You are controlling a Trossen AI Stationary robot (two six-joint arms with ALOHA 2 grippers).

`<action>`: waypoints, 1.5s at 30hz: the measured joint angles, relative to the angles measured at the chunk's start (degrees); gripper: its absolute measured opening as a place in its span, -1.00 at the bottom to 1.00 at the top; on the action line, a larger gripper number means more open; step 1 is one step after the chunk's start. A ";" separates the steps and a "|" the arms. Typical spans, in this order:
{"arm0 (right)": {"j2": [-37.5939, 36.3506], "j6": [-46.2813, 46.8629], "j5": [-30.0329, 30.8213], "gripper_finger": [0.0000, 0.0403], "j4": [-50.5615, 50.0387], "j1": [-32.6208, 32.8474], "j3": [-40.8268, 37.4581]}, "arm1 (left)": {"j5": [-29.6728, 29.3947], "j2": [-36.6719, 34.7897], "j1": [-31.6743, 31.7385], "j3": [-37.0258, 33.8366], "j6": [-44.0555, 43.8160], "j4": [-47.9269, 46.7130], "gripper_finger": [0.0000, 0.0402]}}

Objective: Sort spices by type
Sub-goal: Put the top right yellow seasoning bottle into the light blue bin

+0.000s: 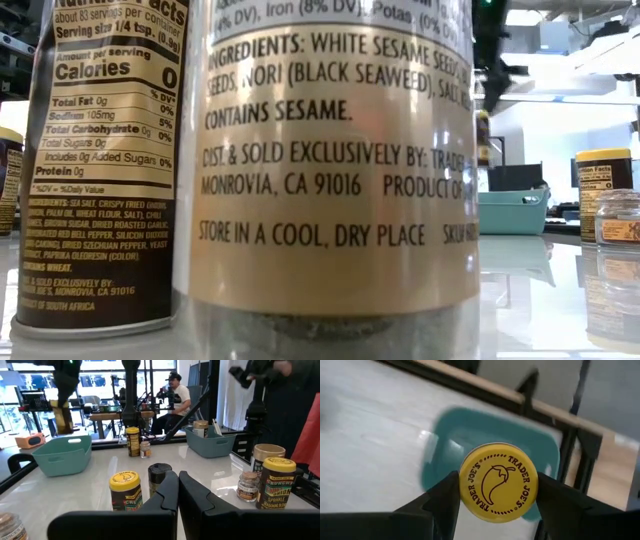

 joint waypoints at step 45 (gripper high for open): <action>-1.46 -8.11 -7.12 0.26 26.14 -20.07 -23.72 | 0.01 0.00 -0.02 -0.01 0.00 0.01 -1.00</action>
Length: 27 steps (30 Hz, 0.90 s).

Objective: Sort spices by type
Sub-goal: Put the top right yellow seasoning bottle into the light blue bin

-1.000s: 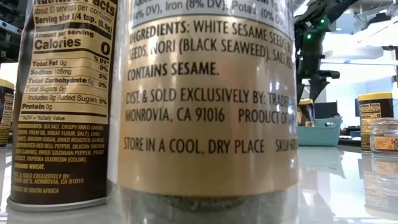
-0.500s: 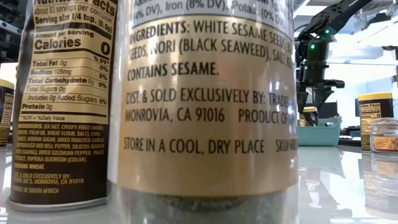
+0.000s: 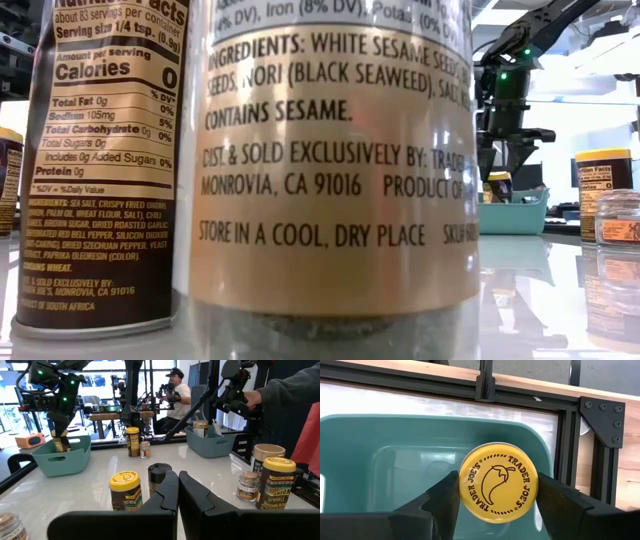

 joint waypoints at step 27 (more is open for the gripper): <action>0.02 0.16 0.22 0.31 0.29 0.57 0.02 | 0.00 0.01 0.00 0.02 0.00 -0.01 -1.00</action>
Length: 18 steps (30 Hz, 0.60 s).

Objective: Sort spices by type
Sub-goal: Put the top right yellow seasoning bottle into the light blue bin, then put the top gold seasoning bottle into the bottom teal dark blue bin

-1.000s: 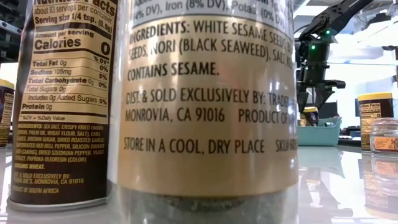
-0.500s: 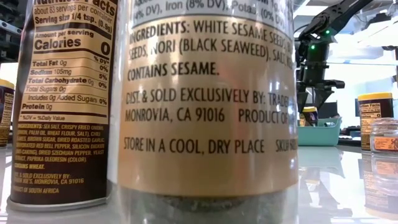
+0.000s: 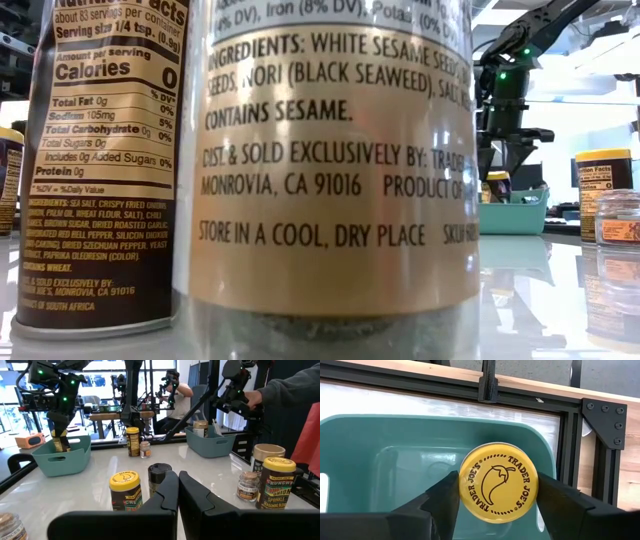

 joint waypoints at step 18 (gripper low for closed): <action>-1.45 0.00 0.02 0.70 -0.11 0.17 0.04 | 0.00 -0.01 0.01 0.00 0.00 0.00 -1.00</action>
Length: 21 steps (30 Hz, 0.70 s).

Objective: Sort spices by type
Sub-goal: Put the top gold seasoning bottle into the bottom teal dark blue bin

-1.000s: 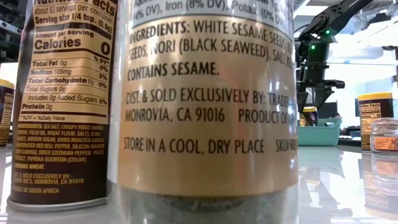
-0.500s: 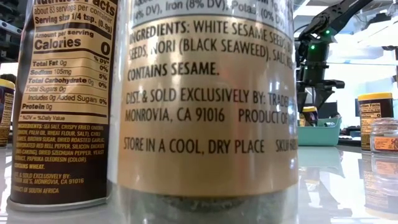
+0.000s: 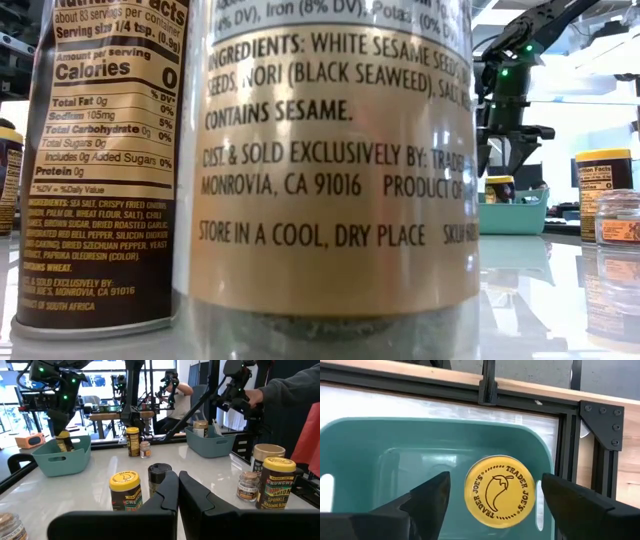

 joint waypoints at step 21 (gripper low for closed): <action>-22.16 13.32 -0.02 0.70 -0.08 11.25 0.00 | 0.00 -0.01 0.01 0.00 0.00 0.01 -1.00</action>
